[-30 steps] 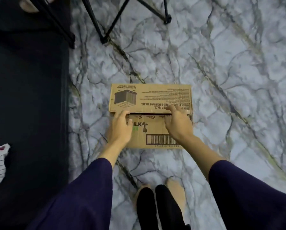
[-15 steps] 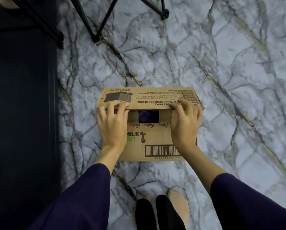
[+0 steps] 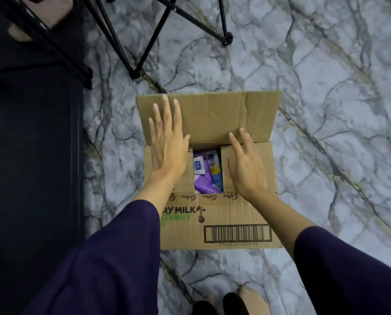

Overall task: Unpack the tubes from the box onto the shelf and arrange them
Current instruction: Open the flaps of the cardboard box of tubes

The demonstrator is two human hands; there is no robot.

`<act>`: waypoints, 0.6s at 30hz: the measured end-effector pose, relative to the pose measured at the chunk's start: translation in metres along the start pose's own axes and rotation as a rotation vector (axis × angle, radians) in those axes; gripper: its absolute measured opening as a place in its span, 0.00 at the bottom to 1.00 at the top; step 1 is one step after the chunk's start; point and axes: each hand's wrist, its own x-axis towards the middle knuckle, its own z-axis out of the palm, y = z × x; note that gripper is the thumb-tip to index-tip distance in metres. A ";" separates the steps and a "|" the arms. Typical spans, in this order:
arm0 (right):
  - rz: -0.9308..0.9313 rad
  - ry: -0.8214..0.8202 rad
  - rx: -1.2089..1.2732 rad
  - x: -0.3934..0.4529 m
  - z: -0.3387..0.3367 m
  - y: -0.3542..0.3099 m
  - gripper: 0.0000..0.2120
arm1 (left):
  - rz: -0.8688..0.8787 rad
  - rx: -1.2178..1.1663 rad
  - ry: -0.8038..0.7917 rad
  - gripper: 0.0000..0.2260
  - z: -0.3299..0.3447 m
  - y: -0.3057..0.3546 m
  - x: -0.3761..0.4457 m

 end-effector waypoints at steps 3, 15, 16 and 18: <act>-0.006 -0.092 -0.050 0.012 0.011 0.012 0.29 | 0.015 0.054 -0.268 0.33 0.023 -0.014 -0.004; 0.152 -0.235 0.145 -0.026 -0.010 -0.008 0.15 | 0.081 -0.163 -0.288 0.21 0.022 0.001 -0.063; 0.183 -0.263 0.173 -0.037 -0.017 -0.010 0.13 | 0.077 -0.182 -0.317 0.17 0.016 0.003 -0.075; 0.238 -0.280 0.163 -0.056 -0.032 -0.014 0.12 | 0.055 -0.206 -0.393 0.12 0.002 0.006 -0.096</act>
